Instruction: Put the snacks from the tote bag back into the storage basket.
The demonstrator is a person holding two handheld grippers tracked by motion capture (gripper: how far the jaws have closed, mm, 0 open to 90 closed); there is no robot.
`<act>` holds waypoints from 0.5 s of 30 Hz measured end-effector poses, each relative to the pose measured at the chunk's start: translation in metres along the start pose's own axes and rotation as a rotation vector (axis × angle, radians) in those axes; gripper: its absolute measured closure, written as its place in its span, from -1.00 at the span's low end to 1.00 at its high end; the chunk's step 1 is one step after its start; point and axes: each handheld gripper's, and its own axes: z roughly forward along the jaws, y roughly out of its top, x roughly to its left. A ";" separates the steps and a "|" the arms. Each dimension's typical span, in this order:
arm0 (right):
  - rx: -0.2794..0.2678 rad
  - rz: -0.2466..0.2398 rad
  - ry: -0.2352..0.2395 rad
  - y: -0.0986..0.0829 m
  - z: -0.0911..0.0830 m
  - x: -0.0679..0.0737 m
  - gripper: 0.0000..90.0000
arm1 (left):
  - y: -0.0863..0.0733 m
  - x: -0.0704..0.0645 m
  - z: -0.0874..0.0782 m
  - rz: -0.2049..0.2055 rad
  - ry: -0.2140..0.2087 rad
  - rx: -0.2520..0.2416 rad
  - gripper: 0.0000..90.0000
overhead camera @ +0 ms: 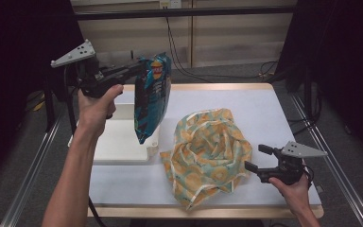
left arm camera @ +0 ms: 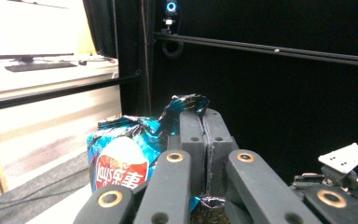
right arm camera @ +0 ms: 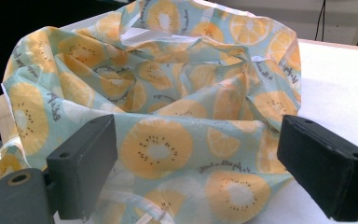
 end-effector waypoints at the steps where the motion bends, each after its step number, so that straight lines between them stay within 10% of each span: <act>1: 0.002 0.005 -0.004 -0.001 0.000 0.000 -0.75 | -0.001 0.002 -0.001 0.006 0.013 0.014 0.99; 15: 0.010 0.004 -0.014 -0.003 0.001 -0.002 -0.75 | -0.027 0.028 -0.028 -0.036 0.129 0.034 0.99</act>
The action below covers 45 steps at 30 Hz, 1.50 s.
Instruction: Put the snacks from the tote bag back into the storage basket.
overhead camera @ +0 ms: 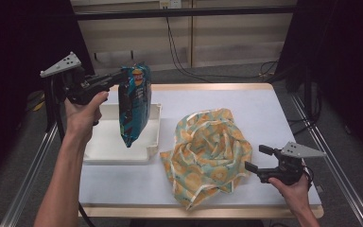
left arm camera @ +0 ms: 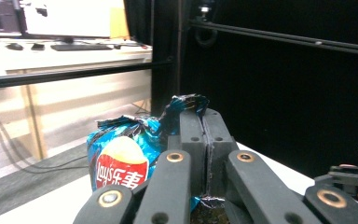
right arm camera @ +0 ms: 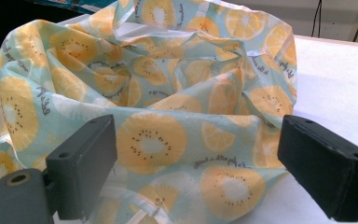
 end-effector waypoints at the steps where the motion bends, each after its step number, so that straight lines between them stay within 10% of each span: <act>1: 0.000 0.000 0.000 0.000 0.000 0.000 -0.75 | -0.002 0.002 -0.001 -0.003 0.013 0.000 0.99; 16: -0.017 -0.008 -0.010 0.002 -0.002 0.002 -0.79 | -0.028 0.030 -0.018 -0.041 0.145 0.016 0.99; 45: -0.009 0.008 -0.001 -0.002 0.000 -0.001 -0.93 | -0.072 0.067 -0.001 -0.094 0.240 0.032 0.99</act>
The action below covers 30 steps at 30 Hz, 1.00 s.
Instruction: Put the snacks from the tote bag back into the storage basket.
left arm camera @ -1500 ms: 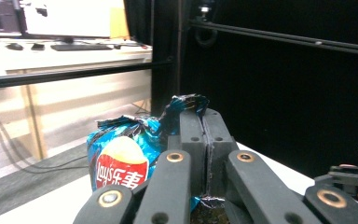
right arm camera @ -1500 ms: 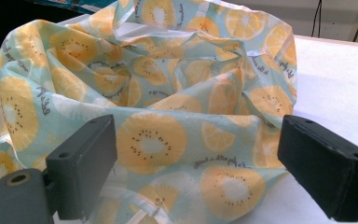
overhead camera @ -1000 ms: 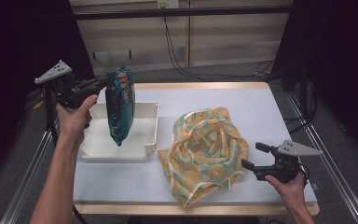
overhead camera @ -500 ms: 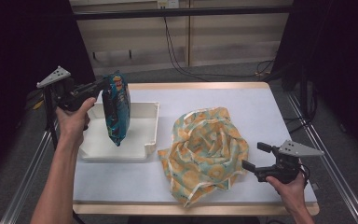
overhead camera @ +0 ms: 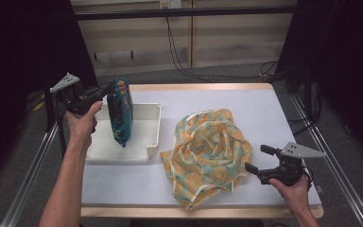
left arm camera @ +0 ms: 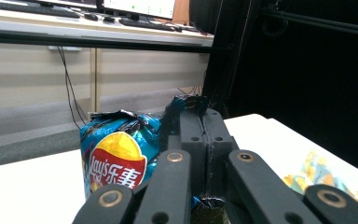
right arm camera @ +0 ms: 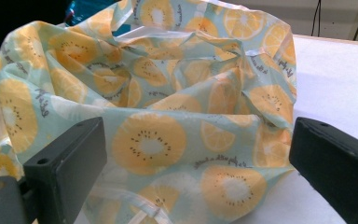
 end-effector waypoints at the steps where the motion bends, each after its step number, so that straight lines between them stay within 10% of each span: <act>1: 0.001 -0.001 0.003 0.000 0.000 0.000 -0.93 | 0.000 -0.001 0.002 0.002 0.000 -0.010 0.99; 30: 0.011 0.006 0.021 -0.002 0.001 -0.001 -0.93 | -0.023 -0.023 0.080 -0.029 -0.088 -0.024 0.97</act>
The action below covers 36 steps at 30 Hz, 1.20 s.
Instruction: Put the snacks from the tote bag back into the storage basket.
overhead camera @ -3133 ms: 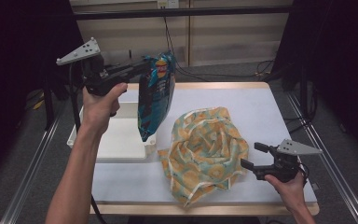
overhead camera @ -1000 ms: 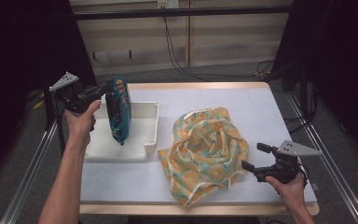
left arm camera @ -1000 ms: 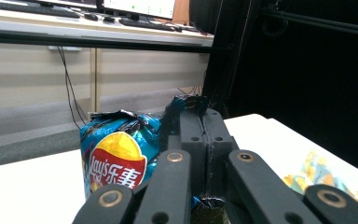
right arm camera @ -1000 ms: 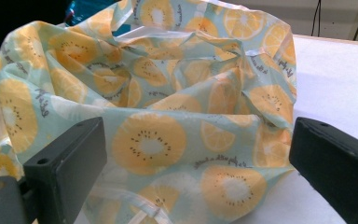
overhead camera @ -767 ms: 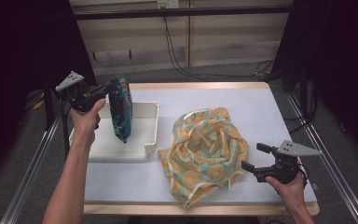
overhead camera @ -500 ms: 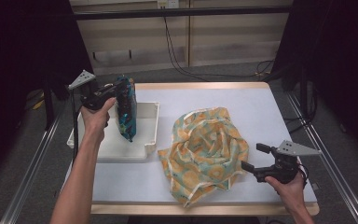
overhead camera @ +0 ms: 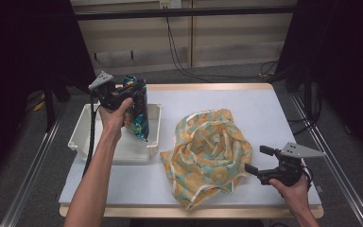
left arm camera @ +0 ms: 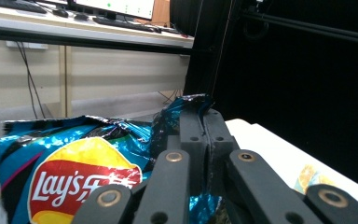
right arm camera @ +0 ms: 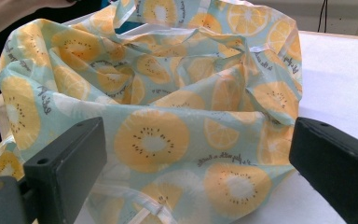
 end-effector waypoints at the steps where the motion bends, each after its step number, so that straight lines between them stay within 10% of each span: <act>1: -0.001 -0.002 0.000 0.000 0.000 0.000 -0.93 | -0.001 0.000 0.002 0.004 -0.002 0.004 0.97; 36: 0.008 0.002 0.000 -0.001 0.001 -0.001 -0.92 | -0.010 -0.004 0.027 0.047 -0.007 0.154 0.78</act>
